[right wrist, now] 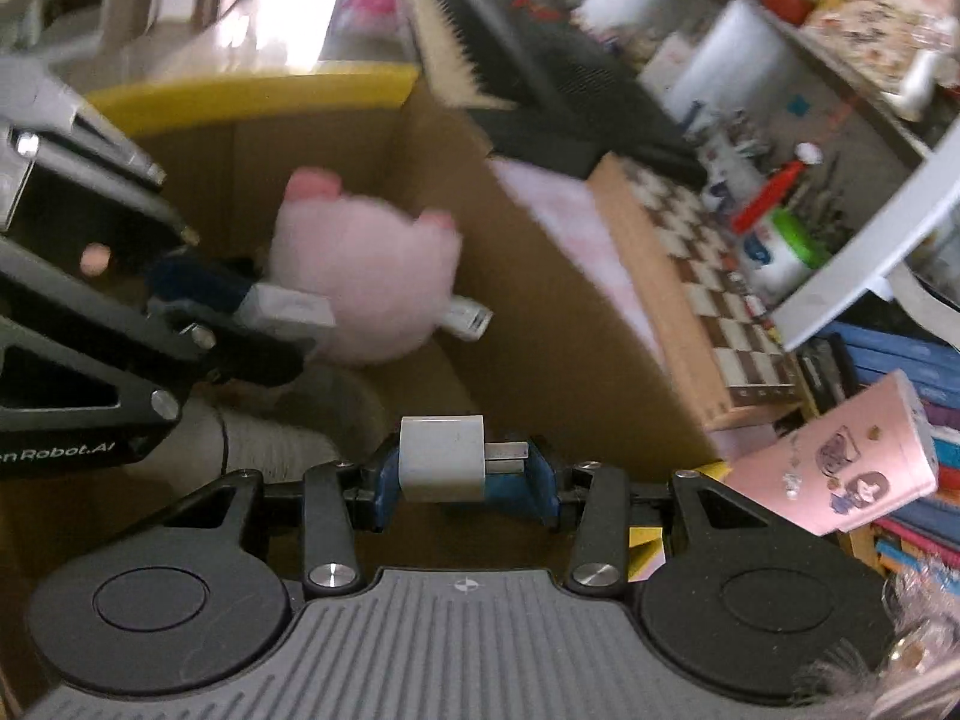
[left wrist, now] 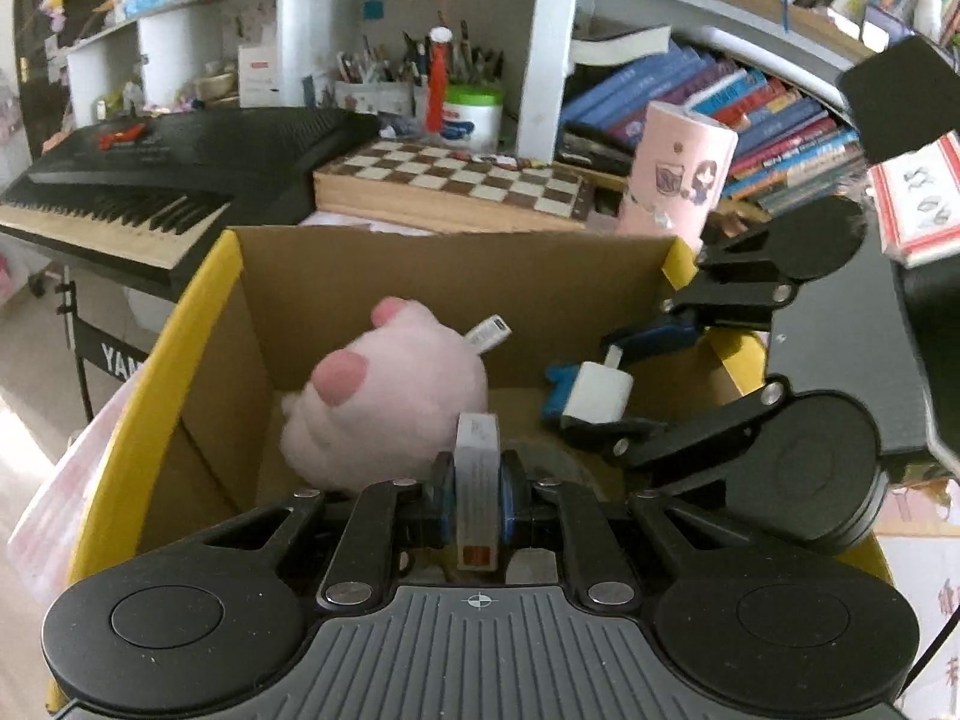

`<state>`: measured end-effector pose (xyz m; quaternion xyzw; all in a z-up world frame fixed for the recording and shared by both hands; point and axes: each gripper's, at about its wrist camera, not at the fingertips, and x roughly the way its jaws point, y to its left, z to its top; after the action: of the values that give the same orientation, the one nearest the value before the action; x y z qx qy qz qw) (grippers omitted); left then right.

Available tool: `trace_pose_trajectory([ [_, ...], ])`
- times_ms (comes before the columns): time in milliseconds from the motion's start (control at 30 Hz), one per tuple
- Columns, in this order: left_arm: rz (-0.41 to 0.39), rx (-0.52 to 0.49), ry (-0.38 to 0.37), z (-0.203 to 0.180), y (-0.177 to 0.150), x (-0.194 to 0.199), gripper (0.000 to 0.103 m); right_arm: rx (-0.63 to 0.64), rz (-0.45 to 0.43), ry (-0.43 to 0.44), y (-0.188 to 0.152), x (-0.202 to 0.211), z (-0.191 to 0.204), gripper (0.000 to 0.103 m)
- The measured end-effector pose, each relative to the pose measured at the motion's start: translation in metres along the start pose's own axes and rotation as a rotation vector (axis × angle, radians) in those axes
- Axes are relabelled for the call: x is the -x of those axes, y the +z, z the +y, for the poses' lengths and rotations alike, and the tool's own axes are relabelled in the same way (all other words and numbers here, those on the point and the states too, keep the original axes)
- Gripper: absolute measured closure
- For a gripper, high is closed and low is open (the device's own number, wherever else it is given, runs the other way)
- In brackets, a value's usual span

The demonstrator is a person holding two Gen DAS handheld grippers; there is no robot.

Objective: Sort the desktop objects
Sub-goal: 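Open the left tool to drop the small box into the yellow box while the right tool releases the charger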

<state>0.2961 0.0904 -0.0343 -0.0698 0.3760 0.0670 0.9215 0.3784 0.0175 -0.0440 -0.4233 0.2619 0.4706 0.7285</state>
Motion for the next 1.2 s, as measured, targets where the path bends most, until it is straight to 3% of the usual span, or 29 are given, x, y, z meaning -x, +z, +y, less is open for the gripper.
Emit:
trace_pose_trajectory([
  [333, 0.006, -0.013, -0.006, -0.003, -0.001, -0.002, 0.089, 0.024, 0.025, 0.010, 0.008, -0.001, 0.000, 0.062],
  [533, -0.070, 0.023, -0.008, 0.000, -0.003, 0.014, 0.085, 0.005, 0.027, -0.012, 0.009, 0.001, 0.004, 0.062],
  [600, -0.100, 0.043, 0.003, 0.002, -0.003, 0.021, 0.074, 0.002, 0.027, -0.015, 0.008, 0.002, 0.007, 0.062],
  [667, -0.136, 0.061, 0.012, 0.005, -0.005, 0.031, 0.051, -0.001, 0.024, -0.028, 0.008, 0.004, 0.010, 0.063],
  [833, -0.213, 0.083, 0.012, 0.009, -0.010, 0.054, 0.036, -0.028, 0.004, -0.073, 0.007, 0.014, 0.015, 0.051],
  [933, -0.248, 0.090, 0.007, 0.010, -0.013, 0.067, 0.031, -0.058, -0.029, -0.112, 0.006, 0.028, 0.016, 0.050],
  [1200, -0.346, 0.079, 0.031, 0.007, -0.026, 0.102, 0.004, -0.217, -0.168, -0.258, -0.005, 0.084, 0.020, 0.039],
])
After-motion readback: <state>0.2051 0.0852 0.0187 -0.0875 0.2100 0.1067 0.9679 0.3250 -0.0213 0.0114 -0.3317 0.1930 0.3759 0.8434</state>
